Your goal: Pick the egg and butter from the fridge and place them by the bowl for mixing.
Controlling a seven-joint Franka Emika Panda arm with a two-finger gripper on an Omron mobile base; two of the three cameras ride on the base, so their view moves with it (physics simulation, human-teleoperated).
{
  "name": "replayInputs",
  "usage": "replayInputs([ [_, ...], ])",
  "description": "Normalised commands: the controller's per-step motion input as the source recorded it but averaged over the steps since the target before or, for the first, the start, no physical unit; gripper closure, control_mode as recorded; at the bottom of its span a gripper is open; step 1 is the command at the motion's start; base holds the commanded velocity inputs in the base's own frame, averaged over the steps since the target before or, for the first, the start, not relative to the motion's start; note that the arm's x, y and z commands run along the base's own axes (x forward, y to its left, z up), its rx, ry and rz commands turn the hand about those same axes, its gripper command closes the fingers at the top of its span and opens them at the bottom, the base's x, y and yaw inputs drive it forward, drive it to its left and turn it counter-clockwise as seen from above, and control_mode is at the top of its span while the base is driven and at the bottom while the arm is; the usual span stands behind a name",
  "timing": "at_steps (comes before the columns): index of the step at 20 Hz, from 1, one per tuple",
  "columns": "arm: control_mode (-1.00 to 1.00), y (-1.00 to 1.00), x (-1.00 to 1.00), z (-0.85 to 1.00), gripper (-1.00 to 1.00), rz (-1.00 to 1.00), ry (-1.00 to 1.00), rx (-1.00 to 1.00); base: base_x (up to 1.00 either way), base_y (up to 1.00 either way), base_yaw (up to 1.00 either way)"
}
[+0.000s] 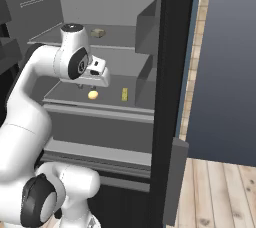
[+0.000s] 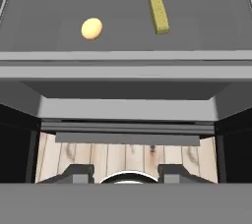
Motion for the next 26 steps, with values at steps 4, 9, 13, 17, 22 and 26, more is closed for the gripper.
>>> replayInputs([
  [4,-1.0,0.0,0.07,0.0,-1.0,0.0,0.0,0.0,0.0,0.0,0.0],
  [9,-1.0,0.0,0.08,0.0,-1.0,0.0,0.07,0.0,0.0,0.0,0.0],
  [13,-1.0,0.0,0.0,-0.01,-1.0,0.0,0.0,0.0,0.0,0.0,0.0],
  [17,-1.0,0.32,0.01,-0.21,-1.0,0.0,0.0,0.0,0.0,0.0,0.0],
  [22,-1.0,0.49,0.07,-0.37,-1.0,0.0,-0.02,0.0,0.0,0.0,0.0],
  [26,-1.0,0.34,0.1,-0.38,-1.0,0.0,-0.02,0.0,0.0,0.0,0.0],
])
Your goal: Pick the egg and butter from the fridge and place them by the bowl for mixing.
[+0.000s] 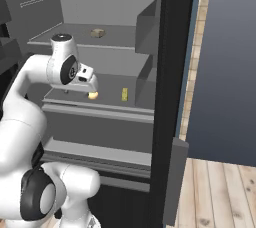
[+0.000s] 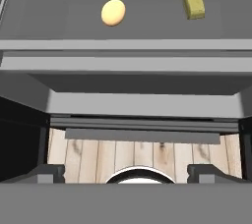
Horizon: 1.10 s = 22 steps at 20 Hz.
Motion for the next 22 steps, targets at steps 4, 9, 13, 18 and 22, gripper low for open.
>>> replayInputs([
  [4,-1.0,0.3,0.21,-0.39,-1.0,0.0,0.0,0.0,0.0,0.0,0.0],
  [9,-1.0,0.2,0.31,-0.32,-1.0,0.0,0.0,0.0,0.0,0.0,0.0],
  [13,-1.0,0.13,0.26,-0.14,-1.0,0.0,0.0,0.0,0.0,0.0,0.0],
  [18,-1.0,0.08,0.27,-0.08,-1.0,0.0,-0.01,0.0,0.0,0.0,0.0],
  [22,-1.0,0.0,0.28,-0.01,-1.0,0.0,-0.05,-0.03,0.0,0.0,0.0],
])
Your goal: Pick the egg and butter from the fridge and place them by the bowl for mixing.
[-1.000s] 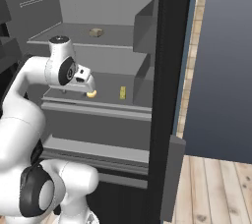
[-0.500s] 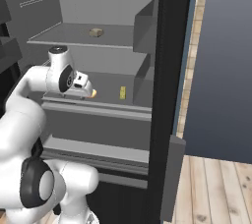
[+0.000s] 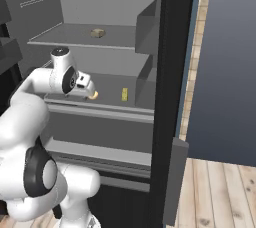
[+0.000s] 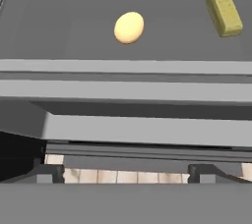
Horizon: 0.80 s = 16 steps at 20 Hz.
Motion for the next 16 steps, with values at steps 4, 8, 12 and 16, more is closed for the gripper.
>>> replayInputs([
  [4,-1.0,0.0,0.39,-0.1,-1.0,0.0,-0.06,-0.05,0.0,0.0,0.0],
  [8,-1.0,0.0,0.47,-0.26,-1.0,0.0,-0.01,-0.07,0.0,0.0,0.0],
  [12,-1.0,0.0,0.44,-0.29,-1.0,0.0,-0.02,-0.05,0.0,0.0,0.0],
  [16,-1.0,0.0,0.4,-0.19,-1.0,0.0,-0.01,-0.01,0.0,0.0,0.0],
])
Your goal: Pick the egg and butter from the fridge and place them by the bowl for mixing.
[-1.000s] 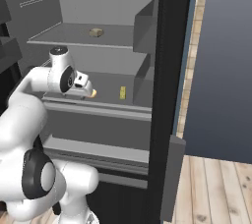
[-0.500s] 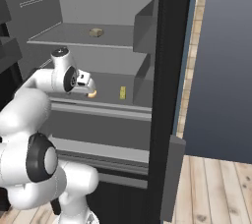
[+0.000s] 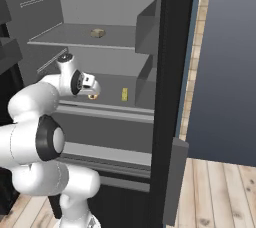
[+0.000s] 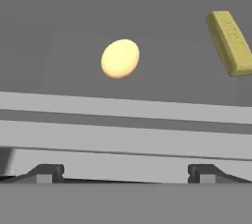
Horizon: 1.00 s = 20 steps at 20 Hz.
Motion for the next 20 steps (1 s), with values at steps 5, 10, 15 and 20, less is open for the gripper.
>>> replayInputs([
  [5,-1.0,0.0,0.29,-0.08,-1.0,0.0,0.0,0.0,0.0,0.0,0.0],
  [10,-1.0,0.0,0.16,-0.02,-1.0,0.0,0.0,0.0,0.0,0.0,0.0],
  [15,-1.0,0.0,0.31,-0.12,-1.0,0.0,0.0,0.0,0.0,0.0,0.0],
  [20,-1.0,0.0,0.27,-0.16,-1.0,0.0,0.0,0.0,0.0,0.0,0.0],
])
